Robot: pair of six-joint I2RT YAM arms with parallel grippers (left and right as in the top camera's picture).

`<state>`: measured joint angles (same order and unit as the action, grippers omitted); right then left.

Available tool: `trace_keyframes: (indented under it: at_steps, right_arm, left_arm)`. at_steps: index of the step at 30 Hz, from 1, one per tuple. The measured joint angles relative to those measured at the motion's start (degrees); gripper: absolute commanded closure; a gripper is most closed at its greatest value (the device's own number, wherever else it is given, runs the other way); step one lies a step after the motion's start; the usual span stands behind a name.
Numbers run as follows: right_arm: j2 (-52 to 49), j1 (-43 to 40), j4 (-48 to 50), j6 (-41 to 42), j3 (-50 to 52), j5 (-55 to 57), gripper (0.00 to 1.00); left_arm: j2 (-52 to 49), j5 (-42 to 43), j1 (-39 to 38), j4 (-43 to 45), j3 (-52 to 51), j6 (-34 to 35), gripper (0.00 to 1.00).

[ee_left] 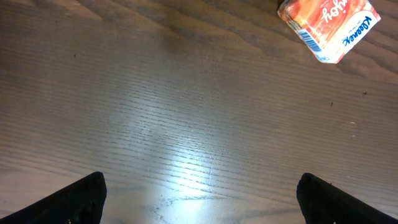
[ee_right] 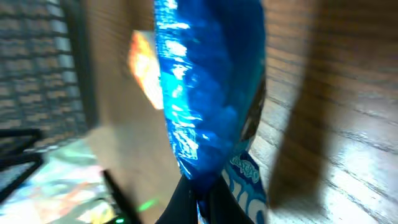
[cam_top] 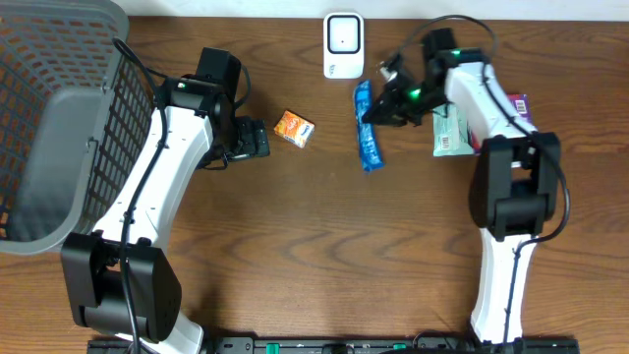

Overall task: Scan the item barcode
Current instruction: 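Carry the Oreo pack rightward and release it left of the wipes, then reach the right gripper left to the orange tissue pack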

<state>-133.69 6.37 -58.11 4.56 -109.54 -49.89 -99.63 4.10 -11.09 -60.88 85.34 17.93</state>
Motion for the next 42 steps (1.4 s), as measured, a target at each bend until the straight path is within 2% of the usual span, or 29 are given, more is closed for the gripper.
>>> trace_keyframes:
  at_steps: [4, 8, 10, 13, 17, 22, 24, 26, 30, 36, 42]
  right_arm:
    - [0.0, -3.1, 2.54, -0.37, 3.41, -3.32, 0.99]
    - [0.0, -4.92, 7.89, 1.27, 10.08, -0.26, 0.99]
    - [-0.07, -5.18, 9.07, 2.12, 12.52, 2.73, 0.91]
    - [-0.09, -5.18, 8.04, 2.73, 13.31, 7.76, 0.88]
    - [-0.07, -5.16, 1.46, 2.89, 9.35, 15.41, 0.85]
    - [0.39, -5.16, -6.86, 3.32, 1.33, 27.17, 0.74]
    - [1.22, -4.94, -8.92, 3.34, -1.75, 29.59, 0.72]
    - [2.6, -4.48, -10.08, 3.3, -3.82, 31.17, 0.74]
    - [5.11, -2.12, -12.79, 3.06, -4.96, 32.72, 0.86]
    - [5.2, 3.06, -14.64, 2.38, -1.38, 34.27, 0.86]
    - [5.2, 7.78, -11.89, 3.13, 6.99, 38.56, 0.86]
  left_arm:
    - [0.0, 0.0, 0.0, 0.0, 0.0, 0.0, 0.02]
    - [0.0, 0.0, 0.0, -0.02, 0.0, -0.02, 0.02]
    - [0.0, 0.0, 0.0, 0.0, 0.0, 0.0, 0.02]
    - [0.0, 0.0, 0.0, 0.0, 0.0, 0.0, 0.02]
    - [0.0, 0.0, 0.0, 0.02, 0.0, 0.0, 0.02]
    - [0.0, 0.0, 0.0, 0.0, 0.0, -0.02, 0.02]
    - [0.0, 0.0, 0.0, -0.02, 0.0, 0.0, 0.02]
    - [0.0, 0.0, 0.0, -0.02, 0.0, 0.0, 0.02]
    - [0.0, 0.0, 0.0, 0.0, 0.0, 0.0, 0.02]
    - [0.0, 0.0, 0.0, 0.0, 0.0, 0.0, 0.02]
    - [0.0, 0.0, 0.0, 0.0, 0.0, 0.0, 0.02]
